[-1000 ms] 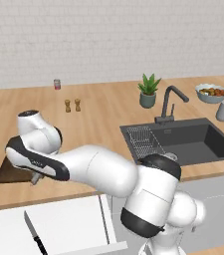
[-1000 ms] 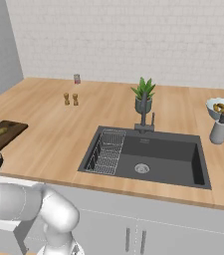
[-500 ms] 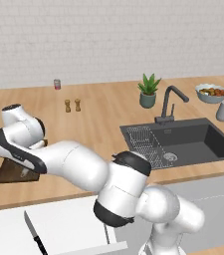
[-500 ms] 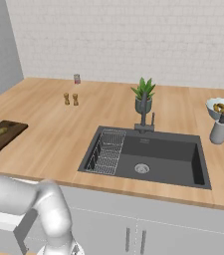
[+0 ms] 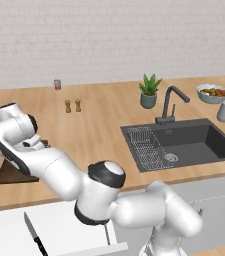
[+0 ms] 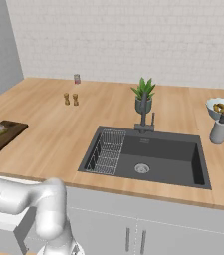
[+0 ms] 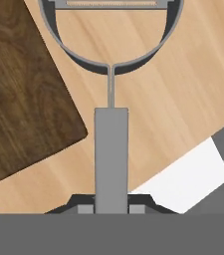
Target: Place the appropriate cutting tool for cutting the potato skin on the cutting board.
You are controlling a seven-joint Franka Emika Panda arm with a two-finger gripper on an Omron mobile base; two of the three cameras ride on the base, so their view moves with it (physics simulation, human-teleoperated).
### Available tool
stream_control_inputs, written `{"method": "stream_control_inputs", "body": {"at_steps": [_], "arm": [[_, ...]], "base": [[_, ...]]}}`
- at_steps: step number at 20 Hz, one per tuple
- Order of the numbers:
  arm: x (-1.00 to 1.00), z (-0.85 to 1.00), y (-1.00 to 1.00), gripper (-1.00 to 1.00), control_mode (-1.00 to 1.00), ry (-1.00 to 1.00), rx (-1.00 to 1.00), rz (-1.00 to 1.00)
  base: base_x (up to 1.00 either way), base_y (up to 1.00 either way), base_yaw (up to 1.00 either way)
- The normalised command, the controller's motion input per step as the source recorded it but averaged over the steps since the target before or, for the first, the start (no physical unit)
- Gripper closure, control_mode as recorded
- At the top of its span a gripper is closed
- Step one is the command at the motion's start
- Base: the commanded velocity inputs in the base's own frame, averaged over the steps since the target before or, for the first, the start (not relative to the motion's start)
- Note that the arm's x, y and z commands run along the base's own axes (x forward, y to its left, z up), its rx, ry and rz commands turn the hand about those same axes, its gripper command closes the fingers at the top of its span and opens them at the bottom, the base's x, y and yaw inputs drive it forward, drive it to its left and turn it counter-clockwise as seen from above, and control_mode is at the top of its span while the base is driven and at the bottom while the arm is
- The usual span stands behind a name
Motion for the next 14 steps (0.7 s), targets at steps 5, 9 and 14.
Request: {"method": "stream_control_inputs", "body": {"at_steps": [5,9,14], "arm": [[0.44,-0.44,0.01,1.00,-1.00,0.05,0.00,0.00],[0.25,-0.50,0.15,1.00,-1.00,0.05,0.00,0.00],[0.14,-0.41,0.04,1.00,-1.00,0.05,0.00,0.00]], "base": [[0.00,0.00,0.00],[0.00,0.00,0.00],[0.00,0.00,0.00]]}}
